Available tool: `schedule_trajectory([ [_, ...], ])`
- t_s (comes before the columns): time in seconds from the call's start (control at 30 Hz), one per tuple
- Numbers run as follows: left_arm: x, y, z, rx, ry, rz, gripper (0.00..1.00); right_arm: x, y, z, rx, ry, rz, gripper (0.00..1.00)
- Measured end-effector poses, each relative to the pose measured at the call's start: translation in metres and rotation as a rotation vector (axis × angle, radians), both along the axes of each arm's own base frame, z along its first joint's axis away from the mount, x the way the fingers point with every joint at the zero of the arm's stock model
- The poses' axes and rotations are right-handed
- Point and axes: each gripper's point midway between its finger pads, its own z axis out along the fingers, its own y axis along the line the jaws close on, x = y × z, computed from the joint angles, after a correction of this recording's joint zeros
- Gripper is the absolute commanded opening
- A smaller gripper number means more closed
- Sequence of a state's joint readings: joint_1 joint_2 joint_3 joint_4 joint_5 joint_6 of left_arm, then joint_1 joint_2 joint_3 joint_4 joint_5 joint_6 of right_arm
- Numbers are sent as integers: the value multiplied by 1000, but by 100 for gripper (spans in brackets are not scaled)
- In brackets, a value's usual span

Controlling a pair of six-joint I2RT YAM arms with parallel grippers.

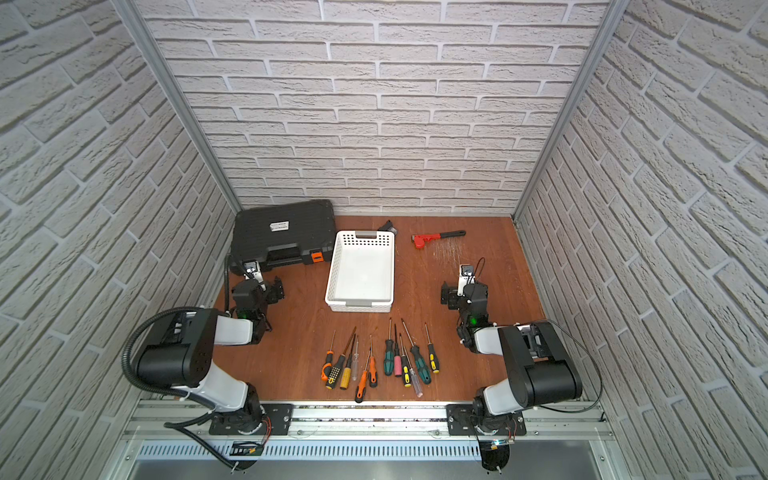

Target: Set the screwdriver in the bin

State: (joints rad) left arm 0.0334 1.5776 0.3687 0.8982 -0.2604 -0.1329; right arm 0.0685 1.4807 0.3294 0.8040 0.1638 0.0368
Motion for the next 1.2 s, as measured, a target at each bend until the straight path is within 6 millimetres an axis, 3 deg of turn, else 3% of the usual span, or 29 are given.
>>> schedule_trajectory([
  [0.47, -1, 1, 3, 2, -1, 7, 98, 1, -3, 7, -4, -18, -14, 100],
  [0.63, 0, -3, 6, 13, -11, -1, 98, -3, -8, 36, -8, -60, -41, 99],
  [0.77, -2, -3, 12, 34, 24, 22, 98, 4, -9, 99, 14, -105, -58, 99],
  [0.83, 3, 1, 30, 44, 29, 41, 98, 7, -7, 141, 43, -154, -56, 100],
  [0.87, 8, 1, 49, 50, 15, 52, 98, 5, -5, 161, 62, -181, -53, 100],
  [0.97, 17, 5, 106, 35, -38, 91, 98, -9, 0, 196, 119, -205, -34, 98],
  [1.1, 13, 4, 169, -60, -50, 152, 98, -31, 11, 193, 201, -86, -5, 92],
  [1.2, -1, -11, 178, -121, 3, 153, 98, -49, 31, 168, 243, 76, 43, 89],
])
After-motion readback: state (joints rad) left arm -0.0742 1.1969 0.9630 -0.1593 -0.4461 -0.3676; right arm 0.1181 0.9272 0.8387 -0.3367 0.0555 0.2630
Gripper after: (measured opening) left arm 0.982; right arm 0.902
